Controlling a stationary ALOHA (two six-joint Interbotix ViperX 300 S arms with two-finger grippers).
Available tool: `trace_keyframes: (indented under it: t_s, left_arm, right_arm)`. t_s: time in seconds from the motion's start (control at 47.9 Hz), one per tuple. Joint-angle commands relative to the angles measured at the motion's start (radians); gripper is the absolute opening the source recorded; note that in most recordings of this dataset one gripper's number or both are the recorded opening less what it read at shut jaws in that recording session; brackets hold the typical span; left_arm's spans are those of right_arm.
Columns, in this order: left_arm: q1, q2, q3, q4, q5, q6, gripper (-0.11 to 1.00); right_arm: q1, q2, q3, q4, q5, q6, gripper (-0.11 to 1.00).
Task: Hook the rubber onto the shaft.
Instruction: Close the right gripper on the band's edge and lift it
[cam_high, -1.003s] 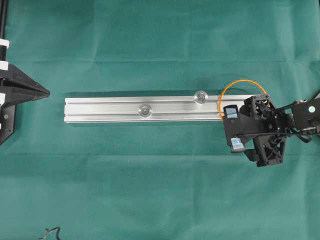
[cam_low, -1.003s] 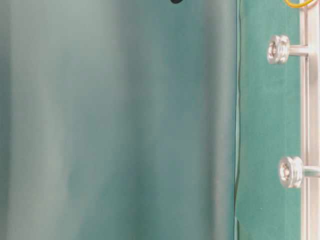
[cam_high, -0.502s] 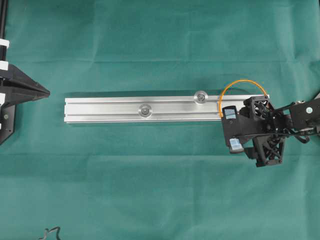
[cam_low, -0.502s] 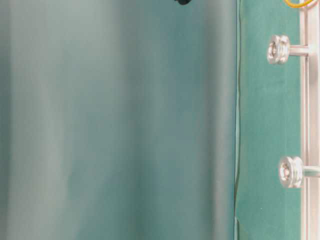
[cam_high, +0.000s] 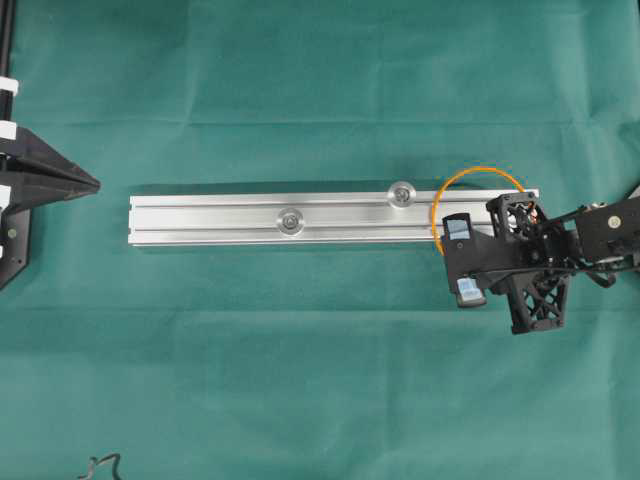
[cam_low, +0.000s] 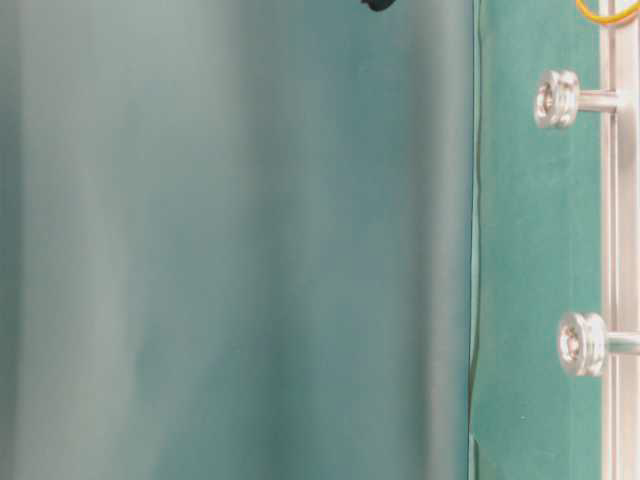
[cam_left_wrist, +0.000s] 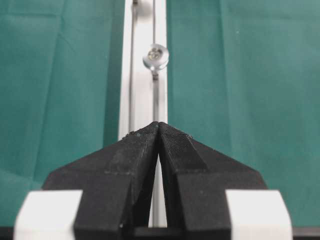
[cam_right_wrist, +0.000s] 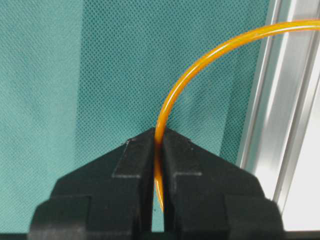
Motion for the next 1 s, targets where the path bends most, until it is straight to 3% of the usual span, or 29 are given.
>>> trace_keyframes:
  t_s: [0.0, 0.355, 0.648, 0.982]
  left_arm:
    - [0.003, 0.009, -0.025, 0.003, -0.006, 0.002, 0.02]
    - [0.003, 0.009, -0.025, 0.003, -0.006, 0.002, 0.02]
    - [0.002, 0.009, -0.026, 0.003, -0.006, 0.002, 0.02]
    - [0.003, 0.009, -0.025, 0.003, -0.006, 0.002, 0.02]
  right_arm:
    - [0.003, -0.009, -0.018, 0.0, -0.006, 0.0, 0.05]
    - [0.003, -0.072, -0.035, 0.0, 0.044, 0.0, 0.05]
    - [0.003, -0.169, -0.103, -0.003, 0.199, 0.0, 0.05]
    - [0.003, -0.227, -0.23, -0.046, 0.405, 0.0, 0.05]
